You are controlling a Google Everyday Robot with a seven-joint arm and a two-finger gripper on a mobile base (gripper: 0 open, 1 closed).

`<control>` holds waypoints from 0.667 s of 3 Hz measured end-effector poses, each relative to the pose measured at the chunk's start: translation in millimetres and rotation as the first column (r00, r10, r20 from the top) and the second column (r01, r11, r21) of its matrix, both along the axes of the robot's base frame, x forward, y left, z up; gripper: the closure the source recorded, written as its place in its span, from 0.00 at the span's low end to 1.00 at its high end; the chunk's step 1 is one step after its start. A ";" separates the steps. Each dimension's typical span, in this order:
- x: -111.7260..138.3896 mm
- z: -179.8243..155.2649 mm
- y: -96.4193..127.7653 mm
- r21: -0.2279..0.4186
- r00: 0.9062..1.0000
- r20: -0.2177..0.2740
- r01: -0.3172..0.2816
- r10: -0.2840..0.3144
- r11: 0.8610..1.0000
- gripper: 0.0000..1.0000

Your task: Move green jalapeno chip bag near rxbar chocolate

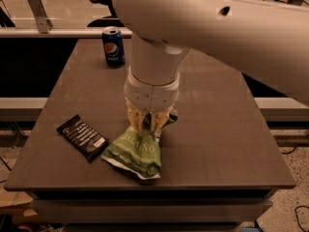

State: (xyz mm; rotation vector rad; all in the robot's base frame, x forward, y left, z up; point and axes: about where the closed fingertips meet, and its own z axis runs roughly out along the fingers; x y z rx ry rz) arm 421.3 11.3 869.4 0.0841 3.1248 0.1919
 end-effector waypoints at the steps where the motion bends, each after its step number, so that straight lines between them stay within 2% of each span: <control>1: 0.7 -1.2 0.8 0.000 1.000 0.000 -0.002 0.002 1.000 0.12; 2: 1.3 -2.3 1.5 0.001 1.000 -0.001 -0.005 0.005 1.000 0.00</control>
Offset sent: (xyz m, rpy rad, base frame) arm 0.0006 0.0007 -0.0010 0.0002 0.0002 0.0019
